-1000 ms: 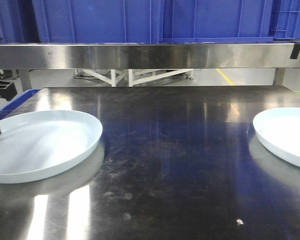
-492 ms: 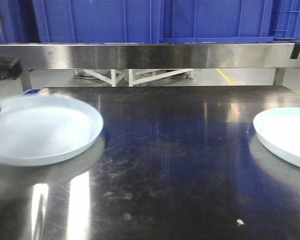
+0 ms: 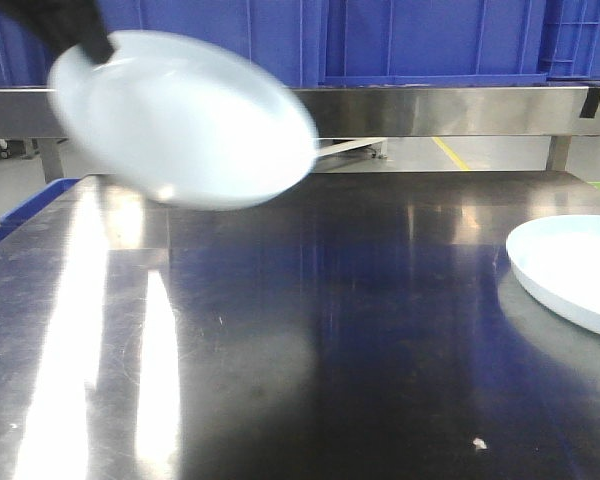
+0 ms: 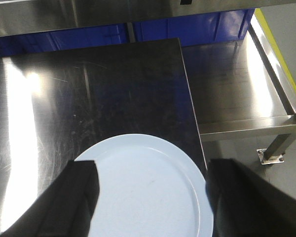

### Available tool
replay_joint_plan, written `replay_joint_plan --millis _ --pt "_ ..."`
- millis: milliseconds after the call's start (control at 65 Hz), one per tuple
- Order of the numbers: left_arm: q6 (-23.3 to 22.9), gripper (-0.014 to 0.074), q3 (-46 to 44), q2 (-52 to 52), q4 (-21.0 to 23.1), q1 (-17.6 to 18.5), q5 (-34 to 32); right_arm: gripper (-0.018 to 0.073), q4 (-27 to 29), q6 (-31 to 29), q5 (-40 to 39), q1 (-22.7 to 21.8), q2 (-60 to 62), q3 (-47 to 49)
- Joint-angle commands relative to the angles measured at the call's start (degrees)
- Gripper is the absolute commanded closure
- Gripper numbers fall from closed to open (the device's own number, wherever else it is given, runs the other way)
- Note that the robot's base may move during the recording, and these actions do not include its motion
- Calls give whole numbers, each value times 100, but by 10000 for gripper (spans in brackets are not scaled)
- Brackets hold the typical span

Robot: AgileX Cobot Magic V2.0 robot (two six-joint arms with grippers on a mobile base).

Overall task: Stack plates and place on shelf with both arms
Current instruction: 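Grasp the plate rim with the left gripper and lift it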

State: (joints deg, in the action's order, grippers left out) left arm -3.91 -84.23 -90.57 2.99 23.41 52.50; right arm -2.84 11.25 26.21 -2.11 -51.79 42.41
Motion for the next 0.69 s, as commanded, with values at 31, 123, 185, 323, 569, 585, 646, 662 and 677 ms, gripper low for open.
replay_joint_plan --millis 31,123,185,323,569,585,646,662,677 --pt "-19 498 -361 280 179 340 -307 -5 -22 -32 -464 -32 39 205" --pt "-19 498 -358 280 191 539 -430 -5 -22 -32 -464 -32 39 205" --pt "-19 498 -358 246 242 673 -472 -5 -22 -32 -464 -32 39 205" --pt "-19 498 -358 57 285 936 -590 -5 -22 -32 -464 -32 39 205" --pt "-19 498 -358 -510 365 1209 -771 -5 -22 -32 -464 -32 39 205" --pt "-19 498 -358 -544 374 1210 -771 -5 -22 -32 -464 -32 39 205" --pt "-19 498 -358 -664 374 1224 -781 -5 -22 -32 -464 -32 39 205" --pt "-19 498 -358 -700 374 1224 -786 -5 -22 -32 -464 -32 39 205" --pt "-19 498 -358 -731 374 1224 -786 -5 -22 -32 -464 -32 39 205"
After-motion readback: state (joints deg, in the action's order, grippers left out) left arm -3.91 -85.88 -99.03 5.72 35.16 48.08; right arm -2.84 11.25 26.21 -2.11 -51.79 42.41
